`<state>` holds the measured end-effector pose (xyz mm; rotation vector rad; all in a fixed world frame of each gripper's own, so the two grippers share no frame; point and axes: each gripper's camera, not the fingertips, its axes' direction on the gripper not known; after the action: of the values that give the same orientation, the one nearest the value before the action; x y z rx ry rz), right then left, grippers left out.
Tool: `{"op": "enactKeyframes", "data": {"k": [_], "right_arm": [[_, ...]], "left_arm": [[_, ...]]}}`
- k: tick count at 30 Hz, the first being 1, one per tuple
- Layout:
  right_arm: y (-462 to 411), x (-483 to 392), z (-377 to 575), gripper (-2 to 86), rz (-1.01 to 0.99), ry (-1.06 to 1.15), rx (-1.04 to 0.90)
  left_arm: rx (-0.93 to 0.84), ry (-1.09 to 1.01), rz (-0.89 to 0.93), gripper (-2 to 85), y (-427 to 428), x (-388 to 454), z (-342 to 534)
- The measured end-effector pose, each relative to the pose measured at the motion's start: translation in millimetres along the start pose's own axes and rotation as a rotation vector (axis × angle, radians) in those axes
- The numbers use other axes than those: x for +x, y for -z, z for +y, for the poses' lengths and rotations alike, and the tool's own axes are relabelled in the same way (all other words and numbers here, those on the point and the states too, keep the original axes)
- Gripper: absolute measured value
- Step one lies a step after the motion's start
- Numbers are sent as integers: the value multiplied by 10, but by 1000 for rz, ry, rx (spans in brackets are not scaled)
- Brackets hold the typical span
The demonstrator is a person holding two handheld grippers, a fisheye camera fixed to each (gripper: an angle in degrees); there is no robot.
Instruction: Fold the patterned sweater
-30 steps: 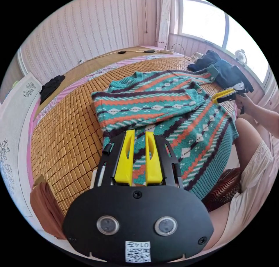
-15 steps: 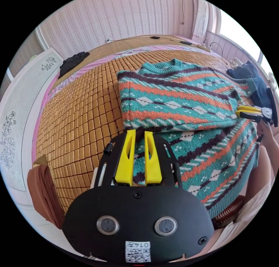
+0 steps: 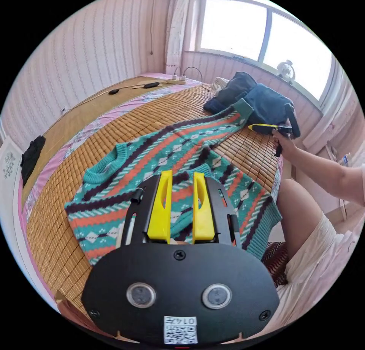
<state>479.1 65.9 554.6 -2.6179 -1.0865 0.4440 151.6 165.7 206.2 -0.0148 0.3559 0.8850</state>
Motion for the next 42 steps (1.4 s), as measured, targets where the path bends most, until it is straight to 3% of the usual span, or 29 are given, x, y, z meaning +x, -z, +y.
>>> {"op": "enactKeyframes", "data": {"k": [7,13,15,23,28,32,35,37,42], "right_arm": [[-511,382,-283,133,37,-25,-42],[-668,408,-401,57,66,79,-43],[-642,428,-434,47,43,116,-28],[230,-118,-864,19,-339,341,255],[833,-1099,-932,22,-699,599,385],[589,-2200,-316,39,-978,807,233],[-63,-2846,369,77,-921,993,-94],[-330,-2919,651,85,-828,1062,-204],[-595,-2558,520,88,-655,994,-202]], "left_arm": [[-98,-207,8,88,-1079,853,-1076],[-311,-192,-109,81,-1959,923,-1371],[-278,-192,-86,72,-1973,874,-1322],[-142,98,119,49,-1718,243,-1030],[137,315,209,60,-536,-483,-117],[231,525,86,62,380,-989,1275],[113,712,-106,61,871,-1270,2442],[35,827,-207,62,1169,-1402,3153],[42,907,-245,65,1389,-1616,3718]]}}
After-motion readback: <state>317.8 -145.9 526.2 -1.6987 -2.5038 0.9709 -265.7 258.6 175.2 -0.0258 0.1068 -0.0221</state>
